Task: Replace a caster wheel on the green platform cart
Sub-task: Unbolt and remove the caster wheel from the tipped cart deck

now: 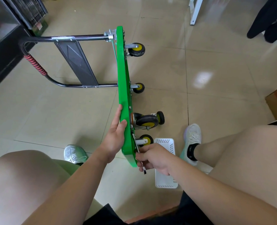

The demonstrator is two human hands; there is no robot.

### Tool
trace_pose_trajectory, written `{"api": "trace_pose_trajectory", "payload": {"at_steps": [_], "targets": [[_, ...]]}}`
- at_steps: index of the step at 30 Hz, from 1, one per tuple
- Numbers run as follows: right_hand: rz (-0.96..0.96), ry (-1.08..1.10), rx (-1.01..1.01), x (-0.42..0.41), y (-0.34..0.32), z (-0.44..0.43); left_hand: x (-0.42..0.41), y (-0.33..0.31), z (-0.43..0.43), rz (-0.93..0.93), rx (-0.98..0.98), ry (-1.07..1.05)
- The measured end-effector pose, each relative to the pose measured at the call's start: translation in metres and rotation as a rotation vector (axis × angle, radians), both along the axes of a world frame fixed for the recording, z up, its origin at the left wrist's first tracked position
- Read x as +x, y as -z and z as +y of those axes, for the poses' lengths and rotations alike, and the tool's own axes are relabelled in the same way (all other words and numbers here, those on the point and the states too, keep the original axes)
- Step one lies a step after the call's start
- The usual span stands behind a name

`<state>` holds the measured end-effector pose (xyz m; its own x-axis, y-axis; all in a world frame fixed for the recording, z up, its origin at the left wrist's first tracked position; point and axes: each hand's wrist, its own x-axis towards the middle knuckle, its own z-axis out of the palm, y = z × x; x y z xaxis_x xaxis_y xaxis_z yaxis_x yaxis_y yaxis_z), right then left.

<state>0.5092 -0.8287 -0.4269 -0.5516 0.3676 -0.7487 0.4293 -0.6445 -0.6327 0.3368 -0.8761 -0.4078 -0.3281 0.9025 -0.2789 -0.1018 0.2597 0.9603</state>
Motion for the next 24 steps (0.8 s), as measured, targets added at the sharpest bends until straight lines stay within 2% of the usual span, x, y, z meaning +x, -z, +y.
{"api": "trace_pose_trajectory", "payload": {"at_steps": [7, 24], "targets": [[0.02, 0.056, -0.045, -0.009, 0.004, 0.004, 0.001, -0.001, 0.001, -0.002, 0.001, -0.001], [-0.09, 0.033, 0.168, -0.02, 0.074, 0.005, 0.0, -0.001, 0.0, -0.061, -0.004, 0.013]]}}
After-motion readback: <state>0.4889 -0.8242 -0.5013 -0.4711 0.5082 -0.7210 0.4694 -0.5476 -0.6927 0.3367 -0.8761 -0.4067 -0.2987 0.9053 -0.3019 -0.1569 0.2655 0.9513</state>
